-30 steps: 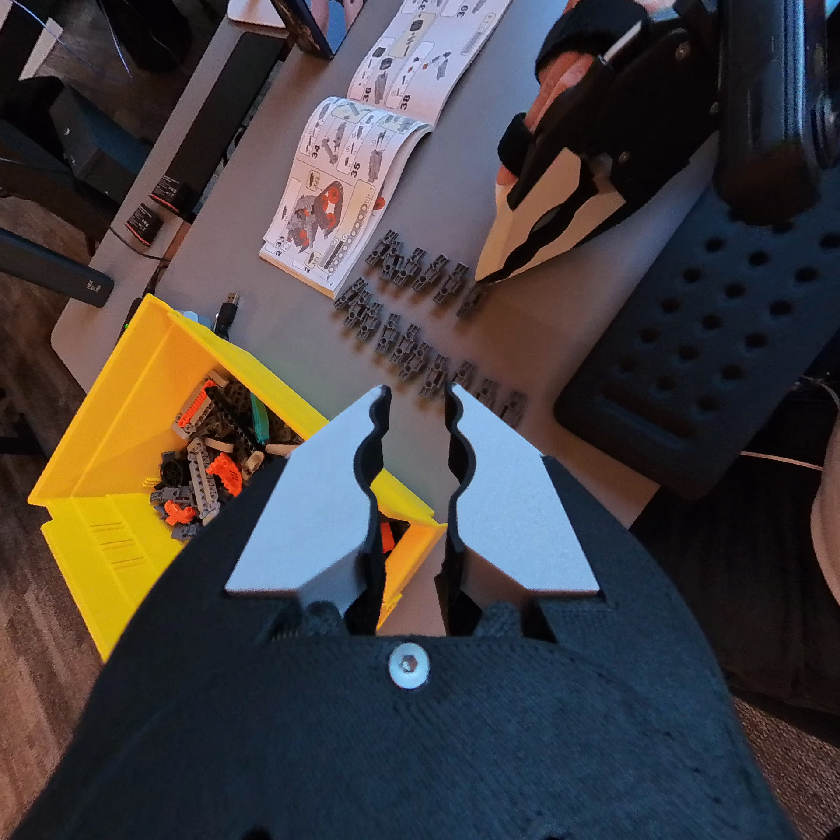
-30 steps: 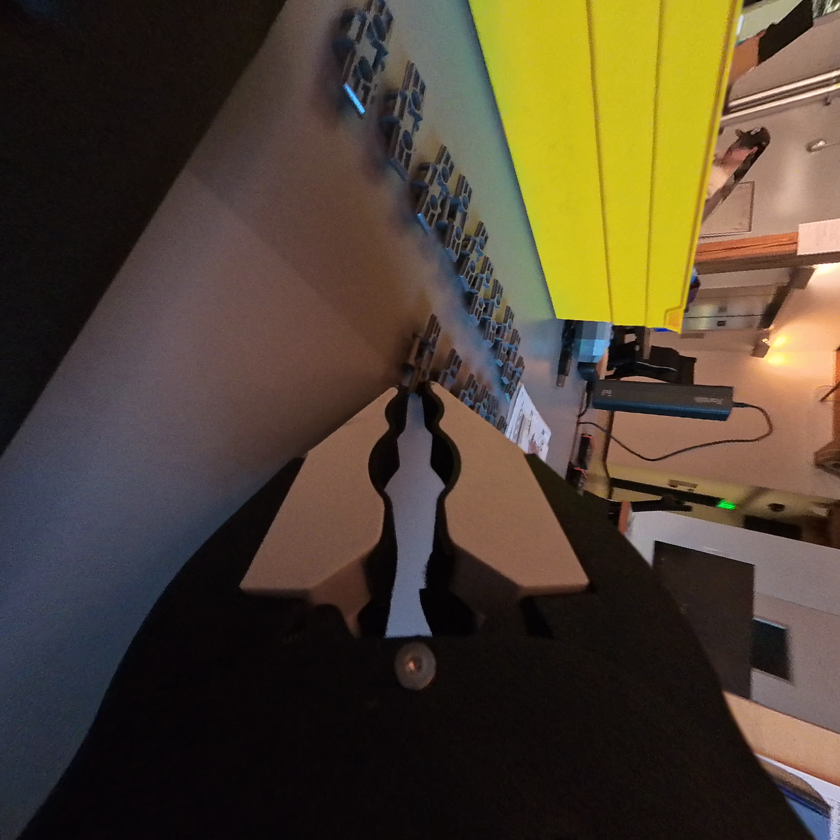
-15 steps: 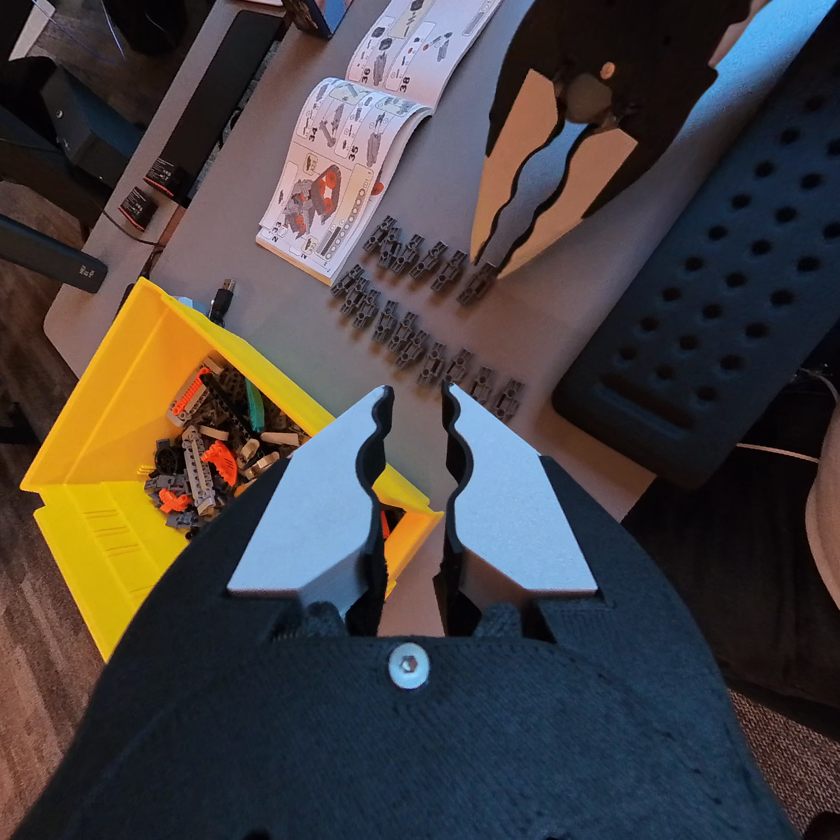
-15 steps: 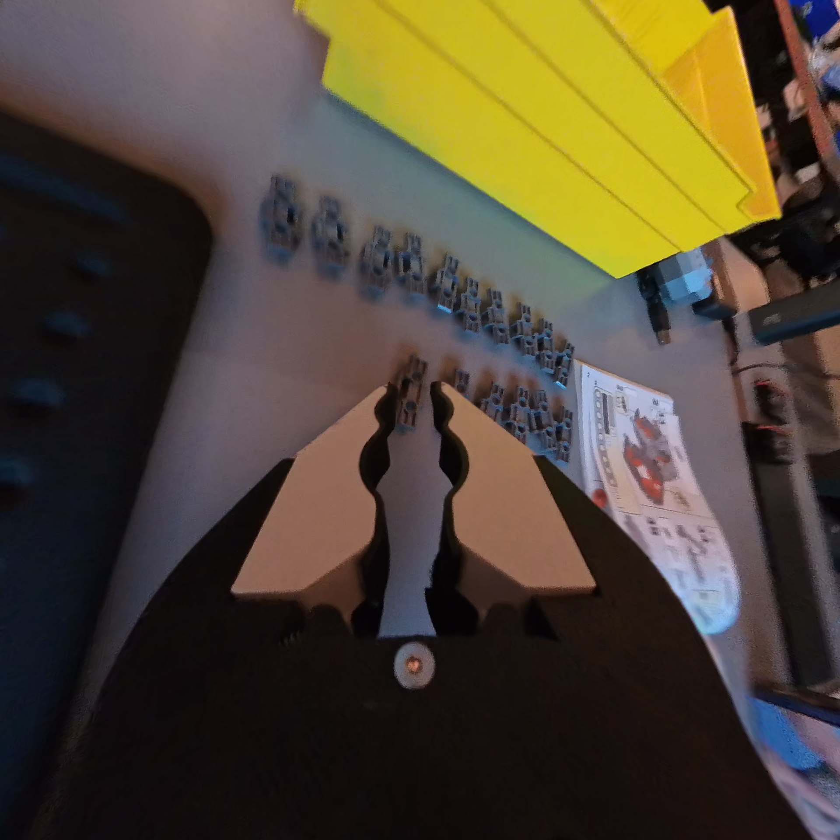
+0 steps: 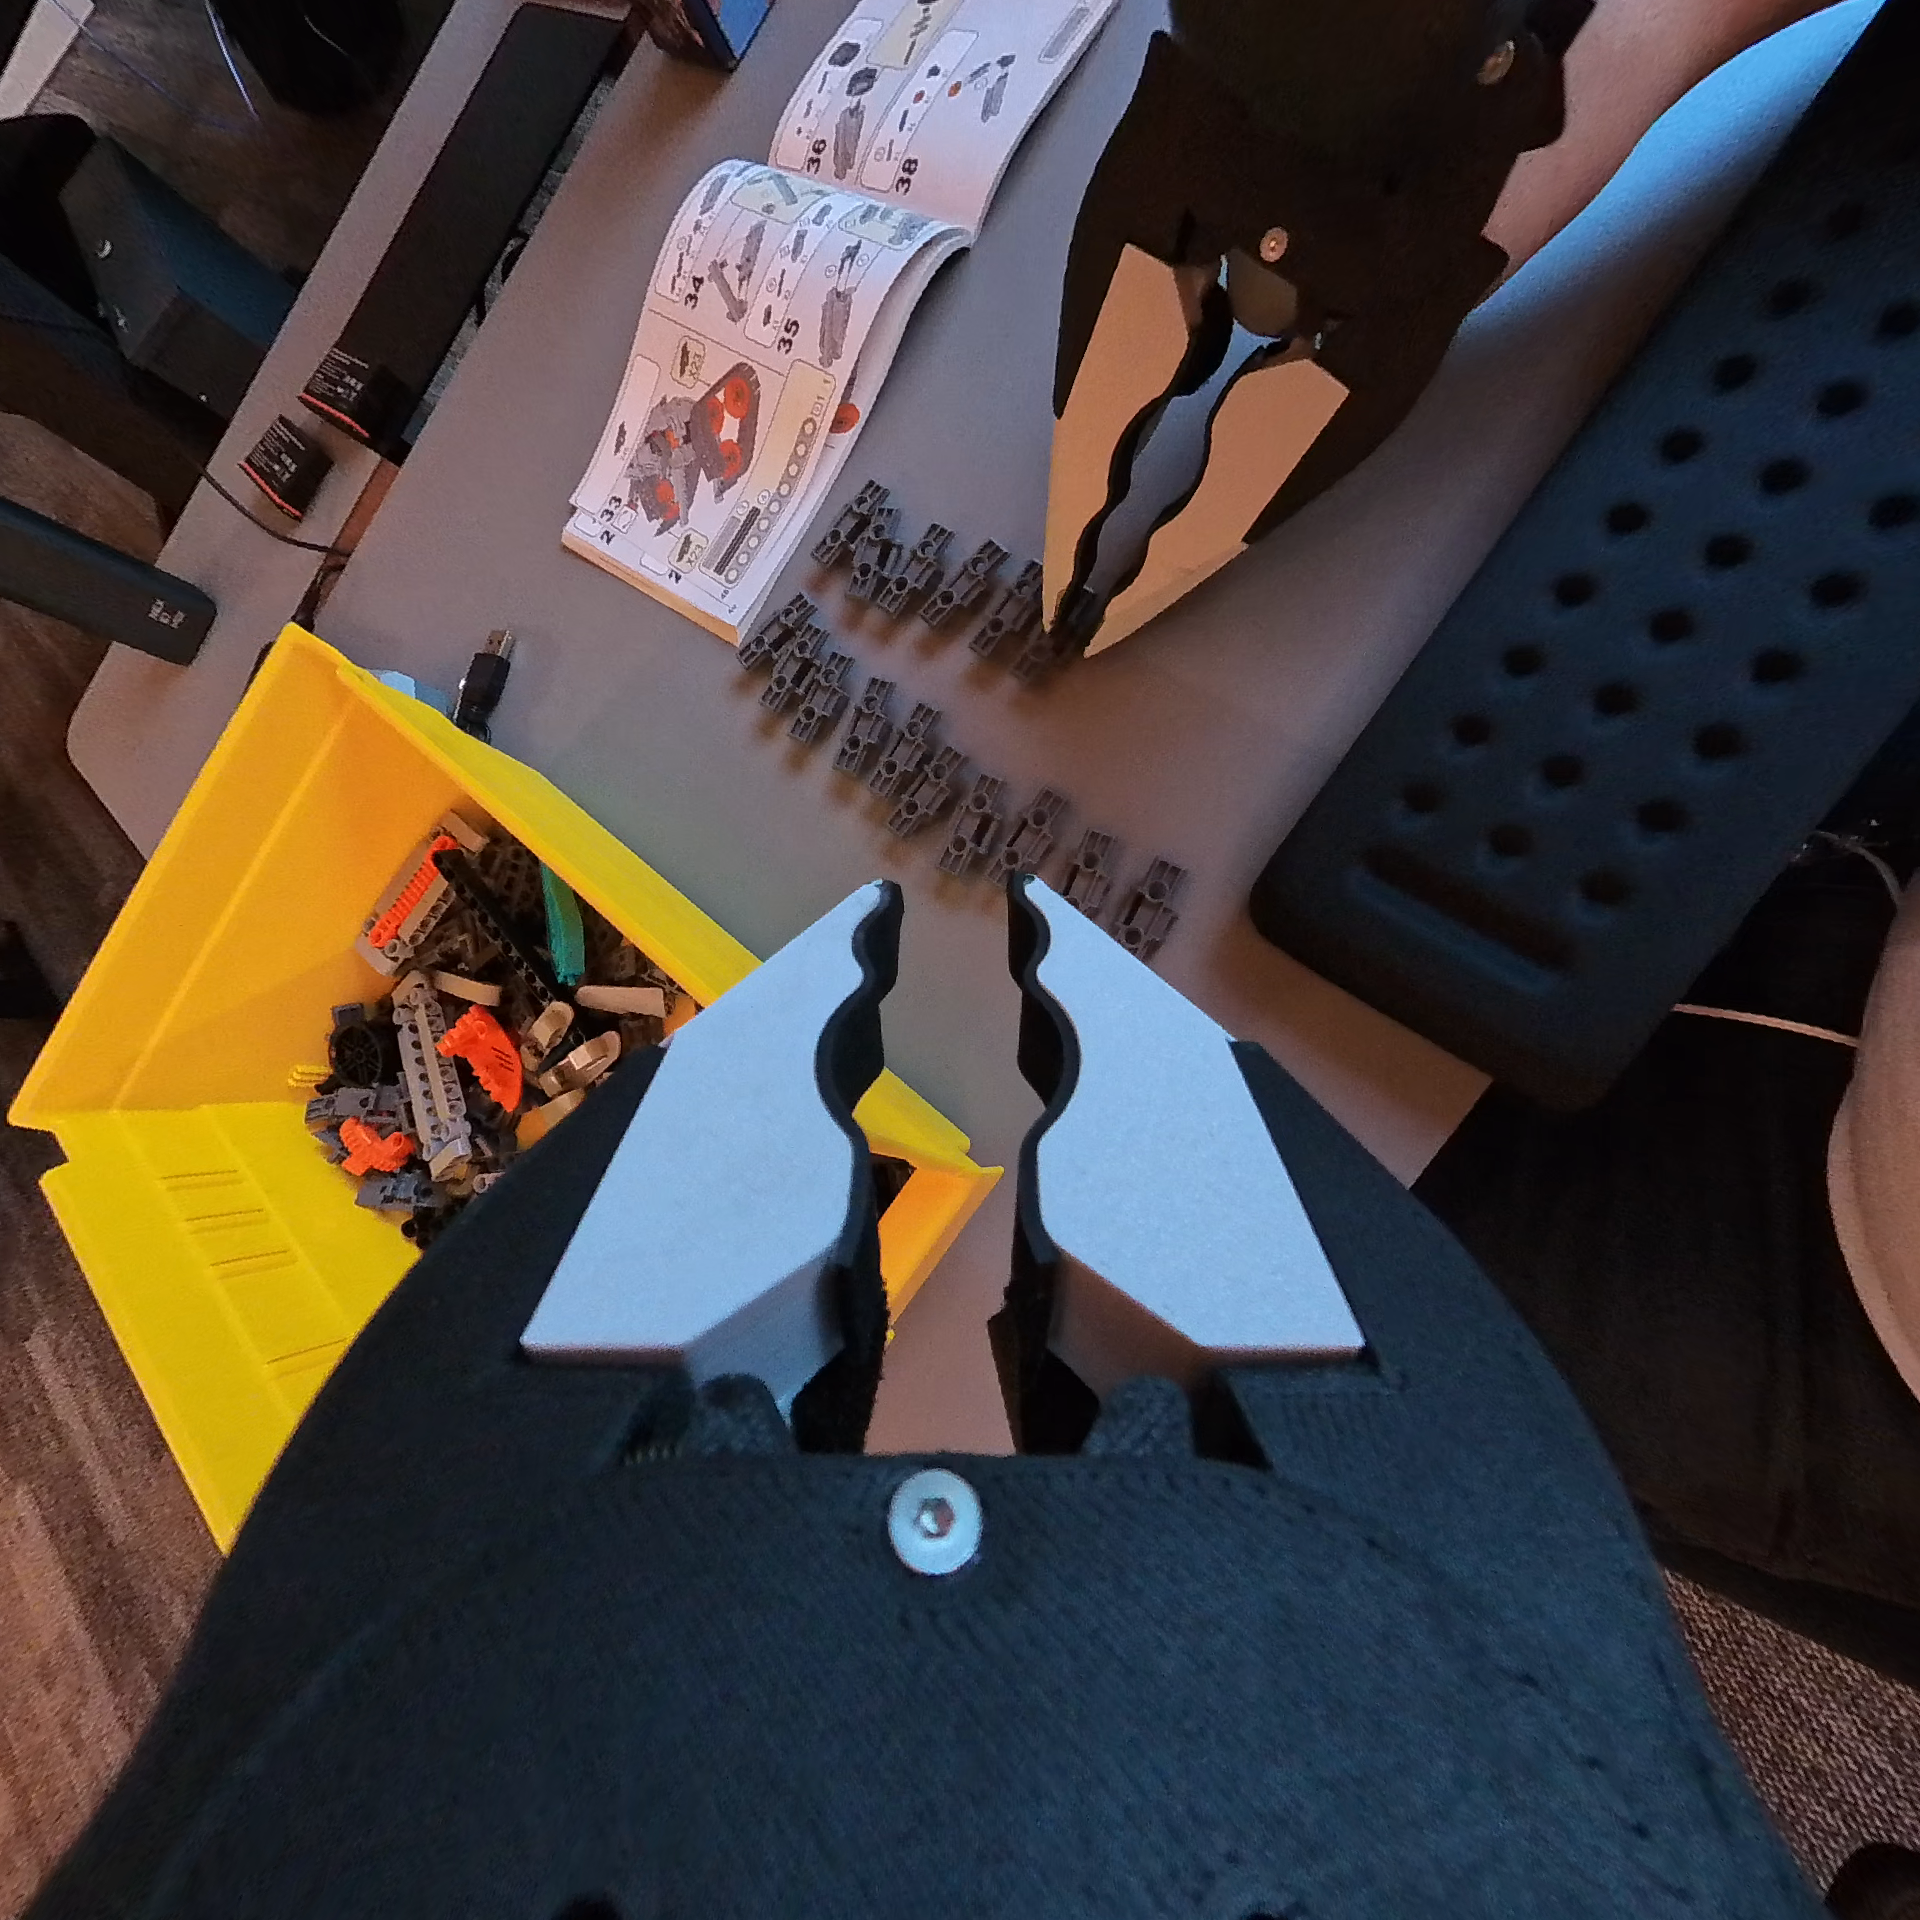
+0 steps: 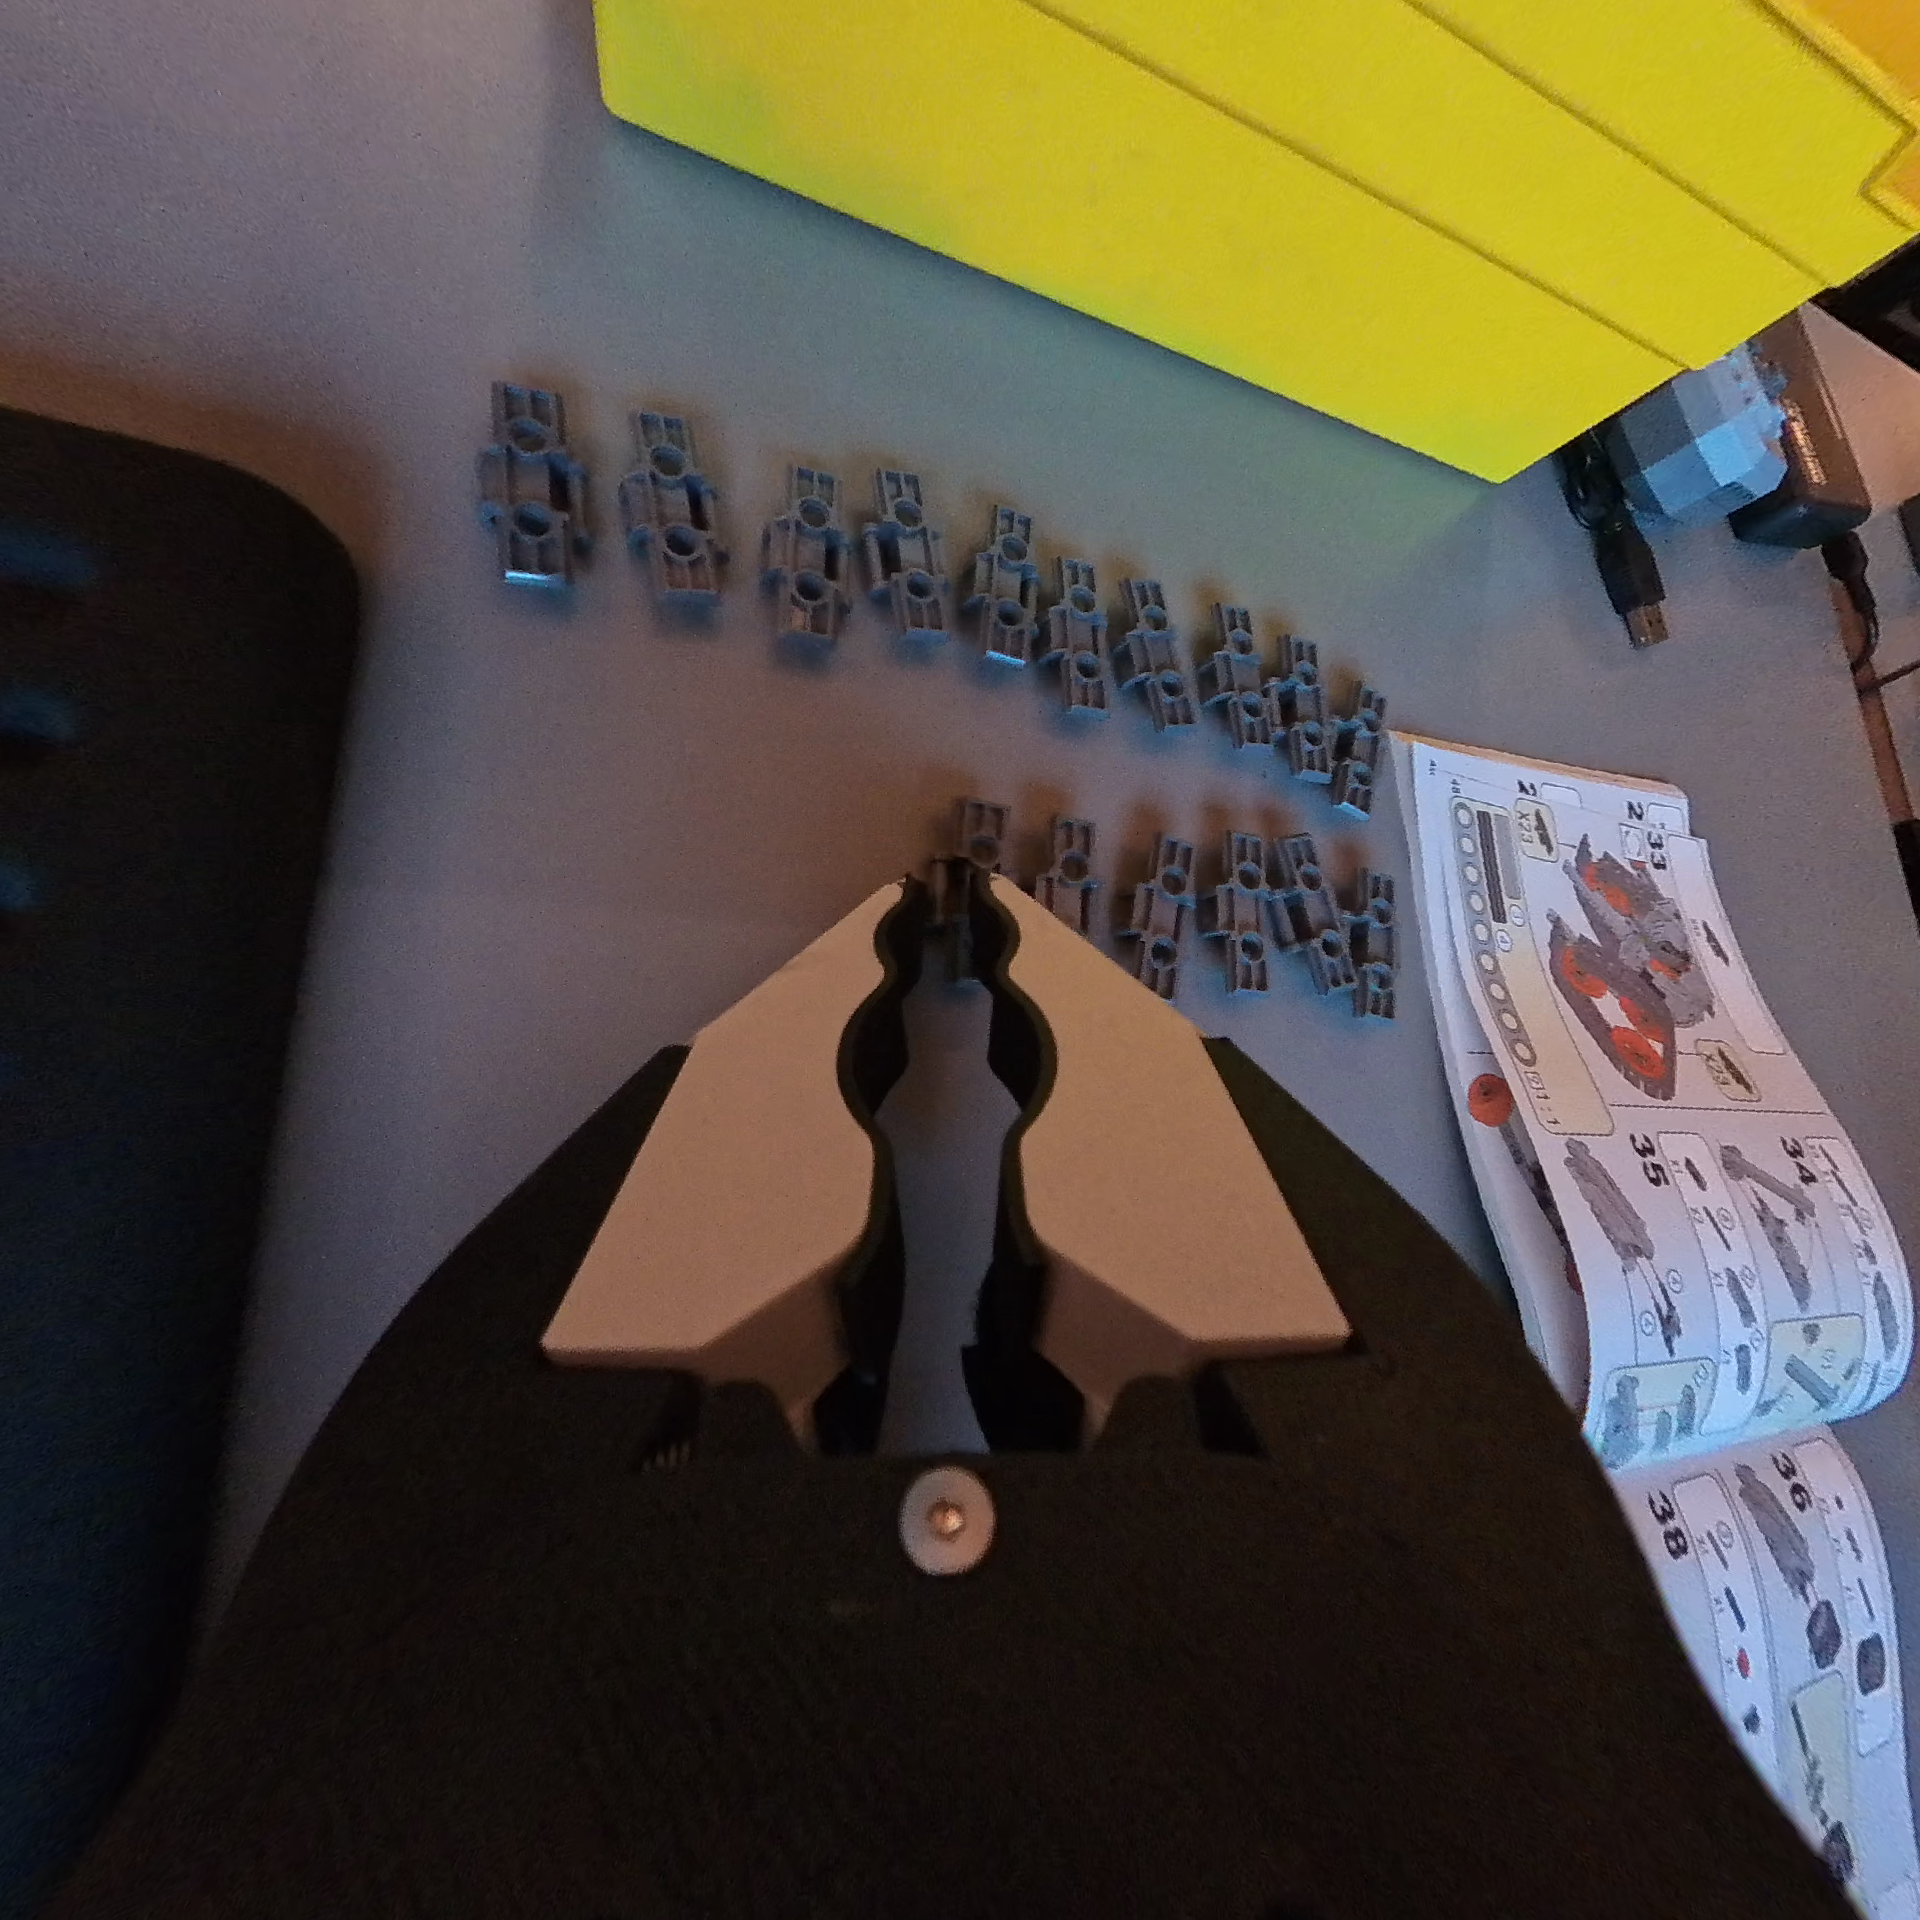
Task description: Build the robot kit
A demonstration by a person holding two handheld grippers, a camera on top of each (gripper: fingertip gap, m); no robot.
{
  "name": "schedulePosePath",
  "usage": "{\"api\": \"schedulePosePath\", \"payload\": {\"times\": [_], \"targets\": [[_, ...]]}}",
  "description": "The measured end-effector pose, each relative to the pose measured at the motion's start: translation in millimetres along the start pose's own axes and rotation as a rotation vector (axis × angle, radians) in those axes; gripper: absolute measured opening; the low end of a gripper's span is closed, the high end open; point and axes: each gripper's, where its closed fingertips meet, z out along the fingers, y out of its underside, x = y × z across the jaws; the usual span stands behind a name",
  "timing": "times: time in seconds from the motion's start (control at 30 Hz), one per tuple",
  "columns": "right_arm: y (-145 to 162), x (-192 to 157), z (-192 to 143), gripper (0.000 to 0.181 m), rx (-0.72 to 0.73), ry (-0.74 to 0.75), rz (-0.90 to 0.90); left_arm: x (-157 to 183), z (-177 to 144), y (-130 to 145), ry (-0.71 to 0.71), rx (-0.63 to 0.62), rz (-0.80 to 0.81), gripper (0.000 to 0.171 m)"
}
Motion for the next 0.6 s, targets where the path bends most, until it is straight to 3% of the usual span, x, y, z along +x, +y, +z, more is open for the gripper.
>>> {"api": "schedulePosePath", "payload": {"times": [0.2,0.3,0.37,0.47,0.6], "targets": [[-9,-5,-7,0.016,0.057,-0.037,0.002,-13,-10,4,-0.052,-0.008,-0.002,0.019],[-31,-15,-30,0.018,0.17,-0.08,0.034,-50,-36,19,-0.202,-0.054,-0.048,0.018],[-38,-19,-45,0.018,0.227,-0.095,0.077,-75,-54,40,-0.279,-0.119,-0.117,0.026],[-34,-19,-54,0.018,0.243,-0.093,0.11,-96,-57,77,-0.238,-0.22,-0.258,0.033],[-31,-11,-57,0.018,0.246,-0.068,0.125,-96,-25,119,-0.021,-0.358,-0.441,0.035]]}}
